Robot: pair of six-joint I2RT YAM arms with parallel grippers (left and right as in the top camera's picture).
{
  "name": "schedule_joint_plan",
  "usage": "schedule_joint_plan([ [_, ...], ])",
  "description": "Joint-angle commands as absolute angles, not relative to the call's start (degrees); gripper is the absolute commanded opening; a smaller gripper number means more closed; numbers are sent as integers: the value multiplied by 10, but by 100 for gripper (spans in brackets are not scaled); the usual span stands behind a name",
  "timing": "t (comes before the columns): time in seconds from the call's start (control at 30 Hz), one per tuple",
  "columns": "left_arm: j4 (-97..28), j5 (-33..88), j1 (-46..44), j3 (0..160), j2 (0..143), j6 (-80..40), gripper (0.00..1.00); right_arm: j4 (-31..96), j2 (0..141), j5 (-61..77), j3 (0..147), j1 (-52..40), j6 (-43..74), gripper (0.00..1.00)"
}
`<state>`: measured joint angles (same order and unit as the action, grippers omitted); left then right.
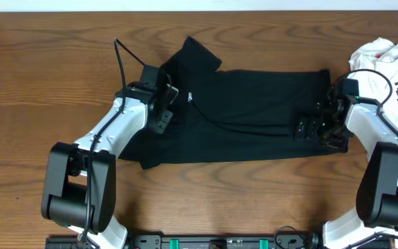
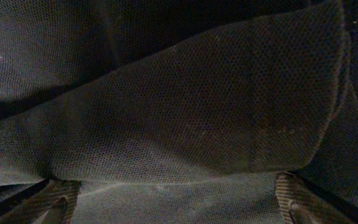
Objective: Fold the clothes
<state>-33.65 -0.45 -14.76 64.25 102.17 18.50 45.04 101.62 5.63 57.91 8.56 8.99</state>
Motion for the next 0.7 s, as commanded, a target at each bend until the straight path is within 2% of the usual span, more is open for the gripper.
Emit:
schedule_joint_plan([
  [0.0, -329, -11, -144, 633, 1029, 195, 32, 450, 1022, 49, 574, 90, 93, 99],
  [0.67, -279, -12, -144, 619, 1020, 192, 31, 450, 1022, 49, 574, 90, 93, 99],
])
